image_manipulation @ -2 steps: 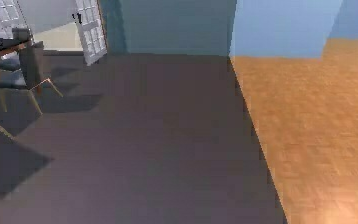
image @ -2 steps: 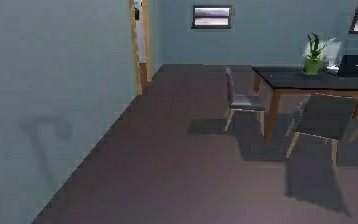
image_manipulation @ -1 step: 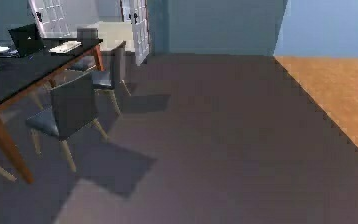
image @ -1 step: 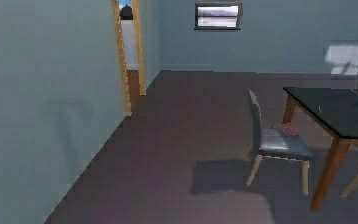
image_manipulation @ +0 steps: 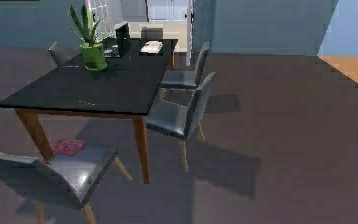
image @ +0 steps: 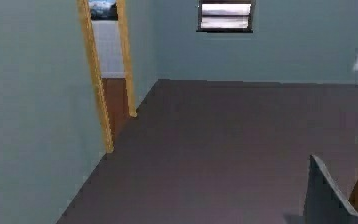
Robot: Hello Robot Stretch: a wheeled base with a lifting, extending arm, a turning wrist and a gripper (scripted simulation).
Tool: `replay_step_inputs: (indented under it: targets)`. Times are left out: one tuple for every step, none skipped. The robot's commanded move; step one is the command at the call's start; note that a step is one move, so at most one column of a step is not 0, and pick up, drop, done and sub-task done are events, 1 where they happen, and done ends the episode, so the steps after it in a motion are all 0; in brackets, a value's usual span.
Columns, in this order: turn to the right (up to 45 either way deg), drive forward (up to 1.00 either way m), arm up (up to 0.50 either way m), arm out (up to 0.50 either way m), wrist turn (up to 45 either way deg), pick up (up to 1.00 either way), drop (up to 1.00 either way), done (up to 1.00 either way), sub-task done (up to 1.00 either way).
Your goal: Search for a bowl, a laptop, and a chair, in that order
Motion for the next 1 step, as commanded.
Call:
replay_step_inputs:
  targets:
    - [-9.0, 0.0, 0.0, 0.0, 0.0, 0.0, 0.0, 0.0, 0.0]
